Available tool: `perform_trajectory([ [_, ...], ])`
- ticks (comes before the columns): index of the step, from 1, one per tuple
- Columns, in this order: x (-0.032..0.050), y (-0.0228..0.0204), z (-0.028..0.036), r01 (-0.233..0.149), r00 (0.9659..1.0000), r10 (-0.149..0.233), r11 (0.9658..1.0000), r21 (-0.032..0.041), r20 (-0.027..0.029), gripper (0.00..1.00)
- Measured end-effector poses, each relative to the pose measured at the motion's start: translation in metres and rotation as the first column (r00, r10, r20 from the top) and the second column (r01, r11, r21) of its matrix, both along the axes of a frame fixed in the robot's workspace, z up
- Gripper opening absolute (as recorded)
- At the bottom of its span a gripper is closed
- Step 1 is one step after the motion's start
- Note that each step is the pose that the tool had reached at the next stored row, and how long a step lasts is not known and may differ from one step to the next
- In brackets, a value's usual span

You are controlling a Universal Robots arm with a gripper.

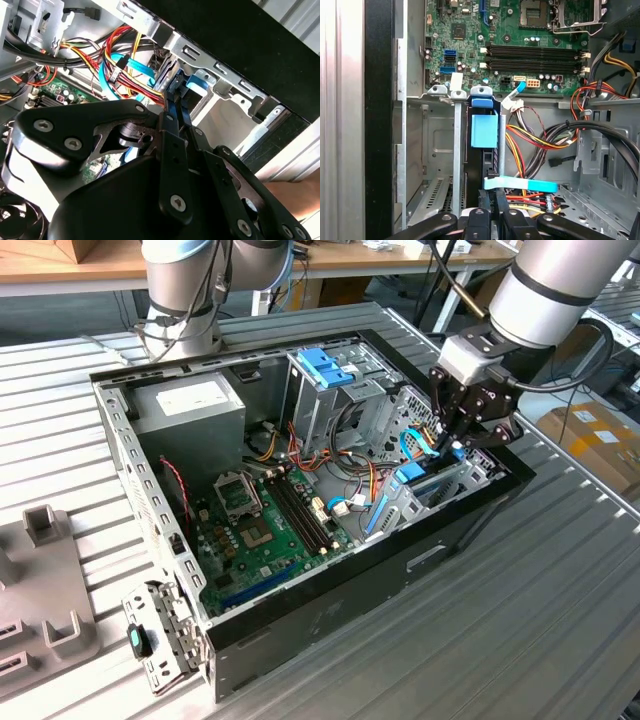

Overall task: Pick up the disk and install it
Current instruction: 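Insert the second disk wire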

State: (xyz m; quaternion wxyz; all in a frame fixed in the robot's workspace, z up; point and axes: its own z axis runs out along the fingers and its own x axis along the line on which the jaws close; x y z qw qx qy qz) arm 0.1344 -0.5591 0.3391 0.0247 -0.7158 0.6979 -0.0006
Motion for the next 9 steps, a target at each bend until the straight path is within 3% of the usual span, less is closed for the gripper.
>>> perform_trajectory([
  [6,0.0,0.0,-0.0007,0.0,1.0,0.0,1.0,0.0013,0.0,0.17],
  [8,0.0,0.0,-0.0002,0.0,1.0,0.0,1.0,0.0001,0.0,0.3],
  [9,0.0,0.0,-0.0002,0.0,1.0,0.0,1.0,0.0002,0.0,0.3],
])
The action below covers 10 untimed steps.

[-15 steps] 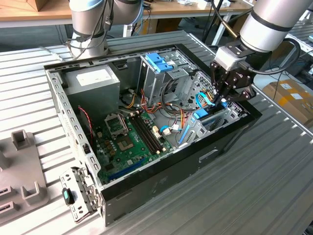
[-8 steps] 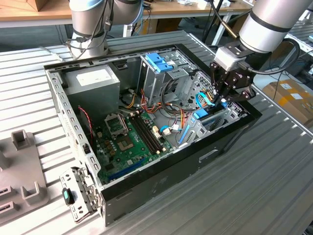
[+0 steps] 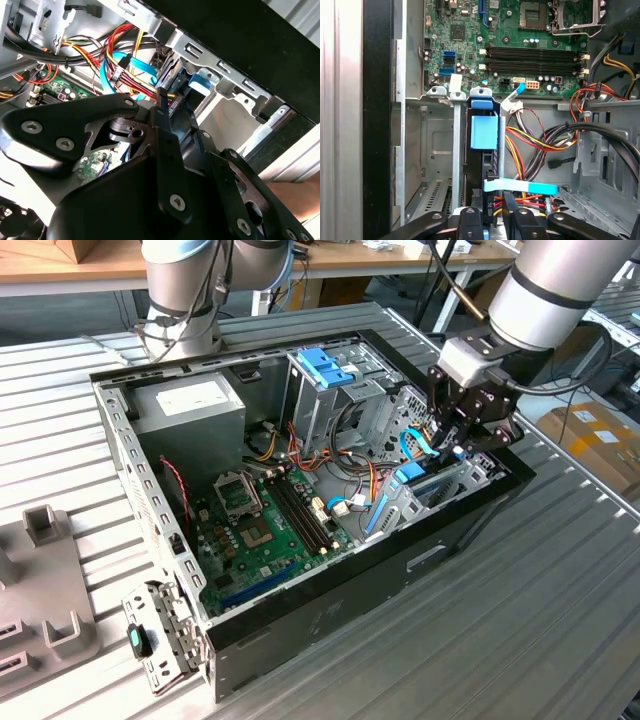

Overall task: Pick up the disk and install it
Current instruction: 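Insert the second disk wire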

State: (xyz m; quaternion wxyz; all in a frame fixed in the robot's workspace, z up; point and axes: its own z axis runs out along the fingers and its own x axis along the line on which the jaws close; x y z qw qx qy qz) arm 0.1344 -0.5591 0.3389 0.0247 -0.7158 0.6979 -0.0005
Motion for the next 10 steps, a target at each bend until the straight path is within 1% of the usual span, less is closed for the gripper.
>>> perform_trajectory([
  [2,0.0,0.0,0.0008,0.0,1.0,0.0,1.0,-0.0004,0.0,0.3],
  [4,0.0,0.0,0.0047,0.0,1.0,0.0,1.0,-0.0002,0.0,0.3],
  [7,0.0,0.0,0.0155,0.0,1.0,0.0,1.0,0.0,0.0005,0.3],
  [8,0.0,0.0,0.023,0.0,1.0,0.0,1.0,-0.0001,0.0014,0.3],
  [9,0.0,0.0,0.0277,0.0,1.0,0.0,1.0,0.0,0.0022,0.3],
  [10,0.0,0.0,0.0276,0.0,1.0,0.0,1.0,0.0001,0.0023,0.3],
])
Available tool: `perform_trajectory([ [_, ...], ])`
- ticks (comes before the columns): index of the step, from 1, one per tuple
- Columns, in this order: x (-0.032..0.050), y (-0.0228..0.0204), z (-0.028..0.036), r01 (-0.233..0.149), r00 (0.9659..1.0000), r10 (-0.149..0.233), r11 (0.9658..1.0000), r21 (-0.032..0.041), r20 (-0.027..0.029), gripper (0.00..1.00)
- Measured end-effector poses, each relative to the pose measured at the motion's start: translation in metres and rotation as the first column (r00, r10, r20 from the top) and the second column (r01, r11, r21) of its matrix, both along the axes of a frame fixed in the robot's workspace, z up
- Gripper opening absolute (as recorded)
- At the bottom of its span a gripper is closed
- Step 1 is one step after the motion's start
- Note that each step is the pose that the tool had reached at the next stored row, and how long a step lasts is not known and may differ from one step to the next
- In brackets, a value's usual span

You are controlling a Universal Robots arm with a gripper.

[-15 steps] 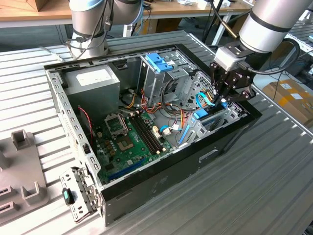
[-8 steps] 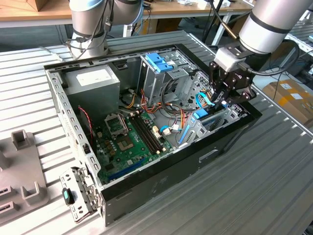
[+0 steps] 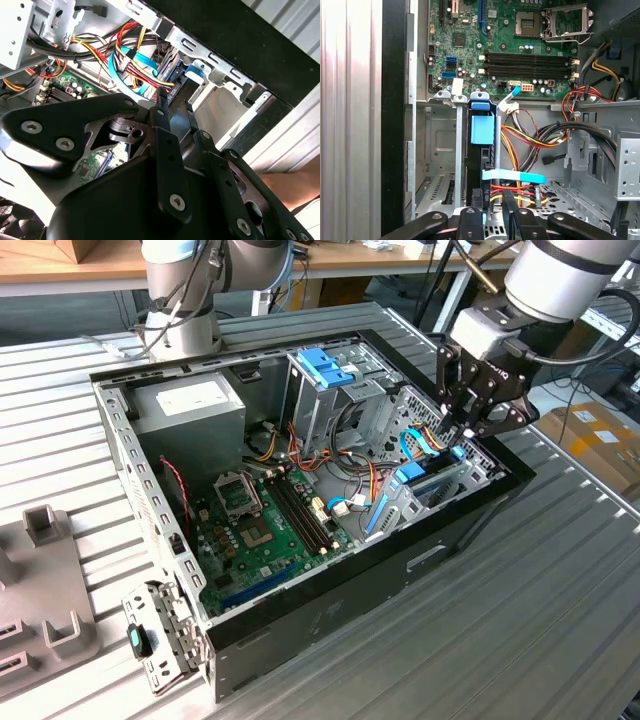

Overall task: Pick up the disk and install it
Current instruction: 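Insert the second disk wire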

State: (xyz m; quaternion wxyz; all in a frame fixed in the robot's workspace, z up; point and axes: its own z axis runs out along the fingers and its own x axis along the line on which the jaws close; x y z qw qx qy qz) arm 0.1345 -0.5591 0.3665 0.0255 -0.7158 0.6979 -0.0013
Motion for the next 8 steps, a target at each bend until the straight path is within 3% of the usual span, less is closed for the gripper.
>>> perform_trajectory([
  [8,0.0,0.0,0.0012,0.0,1.0,0.0,1.0,-0.0002,0.0,0.3],
])
